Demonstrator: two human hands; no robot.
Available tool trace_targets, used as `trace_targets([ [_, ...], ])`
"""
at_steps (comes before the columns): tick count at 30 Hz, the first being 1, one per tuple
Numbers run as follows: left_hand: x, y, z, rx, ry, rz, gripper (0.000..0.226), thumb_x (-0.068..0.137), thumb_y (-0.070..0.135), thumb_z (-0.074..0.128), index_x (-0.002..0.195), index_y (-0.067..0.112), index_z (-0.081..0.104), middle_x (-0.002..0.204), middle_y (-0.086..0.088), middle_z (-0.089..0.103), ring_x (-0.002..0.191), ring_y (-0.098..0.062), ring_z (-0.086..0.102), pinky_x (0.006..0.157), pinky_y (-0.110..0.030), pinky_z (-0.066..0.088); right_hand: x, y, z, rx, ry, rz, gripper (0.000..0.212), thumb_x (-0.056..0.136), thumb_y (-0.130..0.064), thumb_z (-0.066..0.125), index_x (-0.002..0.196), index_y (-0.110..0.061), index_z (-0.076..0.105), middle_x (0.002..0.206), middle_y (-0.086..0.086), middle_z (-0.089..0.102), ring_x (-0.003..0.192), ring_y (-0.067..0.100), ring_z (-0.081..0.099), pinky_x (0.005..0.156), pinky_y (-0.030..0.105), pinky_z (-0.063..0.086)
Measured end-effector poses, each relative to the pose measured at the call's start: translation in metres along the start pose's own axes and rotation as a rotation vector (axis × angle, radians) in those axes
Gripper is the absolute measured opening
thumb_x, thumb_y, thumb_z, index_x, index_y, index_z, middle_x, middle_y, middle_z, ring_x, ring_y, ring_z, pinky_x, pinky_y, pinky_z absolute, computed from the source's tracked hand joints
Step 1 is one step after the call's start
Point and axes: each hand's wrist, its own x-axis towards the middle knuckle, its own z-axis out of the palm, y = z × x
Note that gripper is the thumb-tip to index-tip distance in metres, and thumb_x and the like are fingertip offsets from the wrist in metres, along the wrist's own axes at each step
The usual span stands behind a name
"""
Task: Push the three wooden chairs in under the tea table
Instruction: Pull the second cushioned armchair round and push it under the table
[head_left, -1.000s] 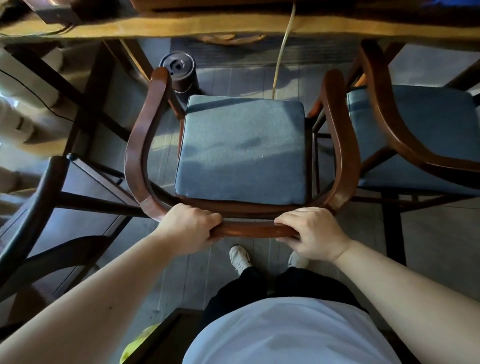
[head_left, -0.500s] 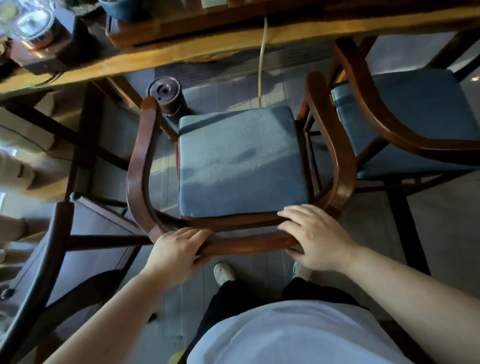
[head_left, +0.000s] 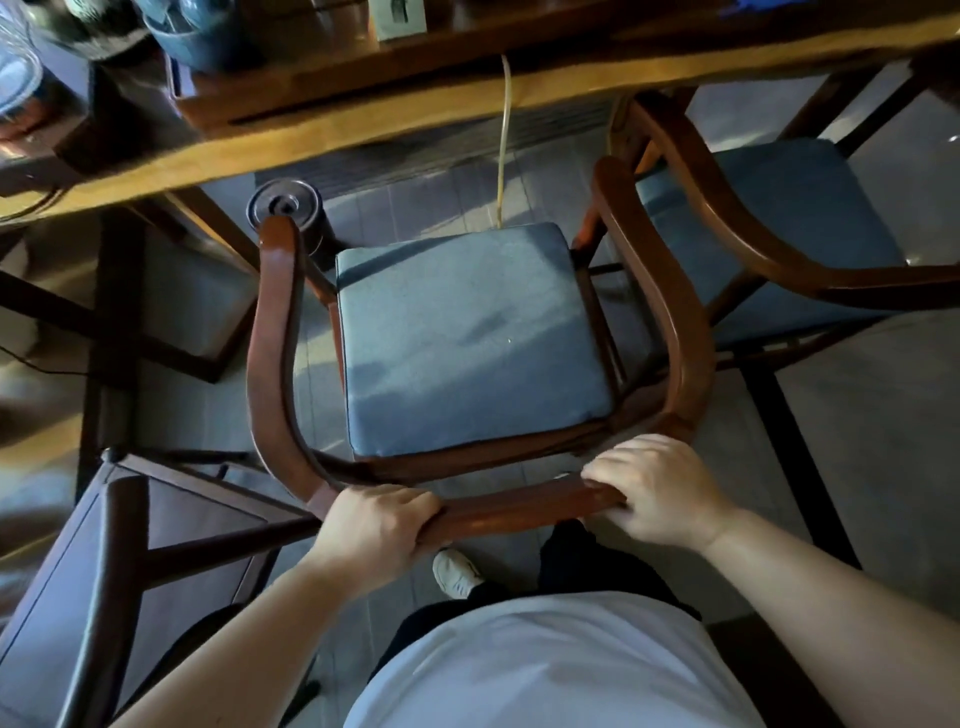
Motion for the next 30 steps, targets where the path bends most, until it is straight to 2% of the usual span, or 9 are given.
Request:
trace_targets([
  [4,0.006,-0.027,-0.01,0.021,0.006,-0.006,0.05,0.091,0.061,0.036,0.095,0.025,0.07,0.079,0.008,0.071,0.071,-0.018,0.068,0.049,-0.031,0.054,0.024,0.002,0.005,-0.005,-0.006,-0.037,0.029,0.07,-0.046,0.063,0.086,-0.022,0.069,0.081,-0.005,0.071,0.073,0.023,0.066,0.059,0.034,0.052],
  [6,0.02,-0.033,-0.013,0.03,0.005,-0.013,0.042,0.084,0.058,0.047,0.091,0.023,0.07,0.077,0.008,0.071,0.07,-0.019,0.068,0.049,-0.03,0.054,0.035,0.012,0.001,-0.007,-0.005,-0.034,0.029,0.072,-0.046,0.066,0.087,-0.021,0.07,0.082,-0.005,0.072,0.073,0.023,0.067,0.06,0.033,0.052],
  [11,0.066,-0.03,-0.013,0.045,0.026,-0.026,0.037,0.076,0.053,0.05,0.081,0.021,0.066,0.069,0.006,0.067,0.062,-0.02,0.065,0.044,-0.029,0.05,0.056,0.055,-0.017,-0.019,-0.045,0.028,0.031,0.064,-0.035,0.084,0.089,-0.022,0.071,0.085,-0.005,0.073,0.076,0.023,0.069,0.065,0.036,0.054],
  [15,0.1,-0.026,-0.009,0.063,0.035,-0.051,0.034,0.073,0.052,0.051,0.078,0.021,0.063,0.066,0.006,0.066,0.059,-0.02,0.064,0.042,-0.028,0.048,0.071,0.088,-0.035,-0.035,-0.1,0.034,0.034,0.061,-0.028,0.086,0.091,-0.024,0.07,0.088,-0.007,0.073,0.079,0.022,0.068,0.069,0.036,0.054],
  [19,0.126,-0.028,-0.006,0.099,0.019,-0.084,0.03,0.066,0.043,0.081,0.08,0.022,0.065,0.066,0.009,0.066,0.057,-0.018,0.064,0.042,-0.026,0.045,0.087,0.113,-0.049,-0.041,-0.124,0.015,0.032,0.066,-0.036,0.081,0.092,-0.022,0.07,0.087,-0.004,0.073,0.078,0.026,0.068,0.069,0.039,0.054],
  [21,0.135,-0.03,-0.006,0.104,0.003,-0.093,0.032,0.064,0.043,0.084,0.082,0.023,0.066,0.066,0.01,0.066,0.056,-0.017,0.063,0.042,-0.026,0.045,0.092,0.121,-0.054,-0.044,-0.126,0.01,0.031,0.067,-0.04,0.076,0.091,-0.022,0.07,0.085,-0.002,0.073,0.078,0.027,0.068,0.069,0.04,0.054],
  [25,0.144,-0.041,-0.007,0.128,-0.012,-0.062,0.034,0.068,0.047,0.079,0.087,0.022,0.068,0.068,0.008,0.067,0.056,-0.018,0.064,0.045,-0.025,0.047,0.099,0.122,-0.055,-0.039,-0.12,0.026,0.035,0.068,-0.048,0.067,0.09,-0.021,0.07,0.084,-0.001,0.073,0.078,0.028,0.068,0.069,0.04,0.054],
  [28,0.145,-0.047,-0.008,0.095,-0.005,-0.055,0.039,0.076,0.057,0.054,0.087,0.022,0.066,0.073,0.009,0.068,0.061,-0.019,0.065,0.048,-0.028,0.05,0.099,0.122,-0.052,-0.038,-0.121,0.026,0.036,0.068,-0.048,0.067,0.091,-0.02,0.07,0.083,-0.001,0.073,0.077,0.028,0.068,0.069,0.04,0.053],
  [30,0.146,-0.045,-0.008,0.084,0.005,-0.063,0.041,0.075,0.057,0.05,0.085,0.021,0.066,0.072,0.008,0.068,0.06,-0.02,0.065,0.047,-0.028,0.05,0.099,0.124,-0.052,-0.04,-0.119,0.02,0.035,0.068,-0.046,0.07,0.091,-0.02,0.07,0.084,0.0,0.074,0.077,0.028,0.068,0.069,0.04,0.054],
])
